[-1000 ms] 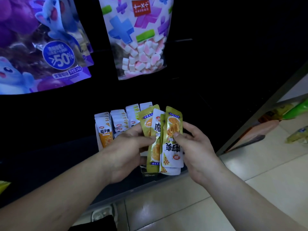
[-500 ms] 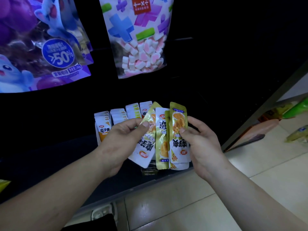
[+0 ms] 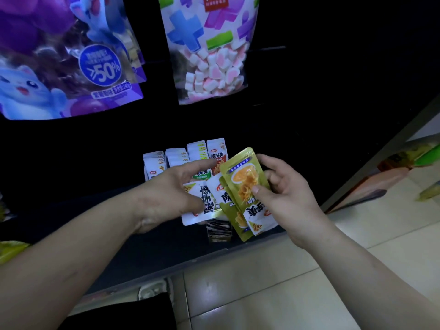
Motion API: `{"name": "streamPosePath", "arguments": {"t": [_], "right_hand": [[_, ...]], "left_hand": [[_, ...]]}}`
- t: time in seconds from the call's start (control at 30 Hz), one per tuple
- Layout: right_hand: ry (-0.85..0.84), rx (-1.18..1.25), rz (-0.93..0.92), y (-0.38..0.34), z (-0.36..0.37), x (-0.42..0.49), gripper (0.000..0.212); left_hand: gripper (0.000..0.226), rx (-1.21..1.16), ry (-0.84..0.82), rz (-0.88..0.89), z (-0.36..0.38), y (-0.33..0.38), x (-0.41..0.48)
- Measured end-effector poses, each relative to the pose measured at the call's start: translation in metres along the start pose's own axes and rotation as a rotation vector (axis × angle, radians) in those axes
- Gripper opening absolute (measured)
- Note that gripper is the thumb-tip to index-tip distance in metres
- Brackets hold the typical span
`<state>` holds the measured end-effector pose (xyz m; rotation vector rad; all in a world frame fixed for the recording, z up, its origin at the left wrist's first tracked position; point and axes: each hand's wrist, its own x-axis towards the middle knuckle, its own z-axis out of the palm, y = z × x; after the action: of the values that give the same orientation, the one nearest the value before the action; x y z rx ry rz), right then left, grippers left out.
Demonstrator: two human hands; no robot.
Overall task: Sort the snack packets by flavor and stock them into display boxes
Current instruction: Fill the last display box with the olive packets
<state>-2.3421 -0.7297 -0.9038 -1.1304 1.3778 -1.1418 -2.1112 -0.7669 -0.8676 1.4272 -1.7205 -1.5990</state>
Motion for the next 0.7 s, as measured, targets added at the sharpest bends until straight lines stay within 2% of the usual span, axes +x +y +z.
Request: {"name": "streamPosePath", "arguments": {"t": [0.17, 0.23, 0.33, 0.43, 0.5, 0.57, 0.63, 0.7], "right_hand": [[-0.092, -0.098, 0.001, 0.002, 0.005, -0.002, 0.06], [-0.128, -0.081, 0.017, 0.001, 0.007, -0.003, 0.06], [-0.127, -0.019, 0.039, 0.002, 0.008, -0.003, 0.054], [-0.075, 0.098, 0.082, 0.004, 0.009, -0.001, 0.048], [-0.029, 0.175, 0.121, 0.006, 0.01, 0.0, 0.045], [0.018, 0.231, 0.152, 0.006, 0.011, 0.001, 0.043], [0.056, 0.265, 0.159, 0.007, 0.011, 0.002, 0.042], [0.081, 0.268, 0.147, 0.006, 0.011, 0.001, 0.041]], "left_hand": [[0.088, 0.09, -0.164, -0.013, -0.003, 0.001, -0.004], [0.088, 0.074, -0.173, -0.017, -0.002, 0.001, -0.005], [0.09, -0.151, -0.161, -0.012, -0.003, -0.002, 0.0], [0.068, -0.334, -0.207, 0.051, -0.002, -0.002, 0.0], [0.06, -0.395, -0.171, 0.089, 0.003, -0.004, 0.002], [0.052, -0.393, -0.066, 0.095, 0.009, -0.007, 0.006], [0.039, -0.363, 0.042, 0.065, 0.015, -0.009, 0.01], [0.027, -0.354, 0.072, 0.027, 0.019, -0.01, 0.012]]}}
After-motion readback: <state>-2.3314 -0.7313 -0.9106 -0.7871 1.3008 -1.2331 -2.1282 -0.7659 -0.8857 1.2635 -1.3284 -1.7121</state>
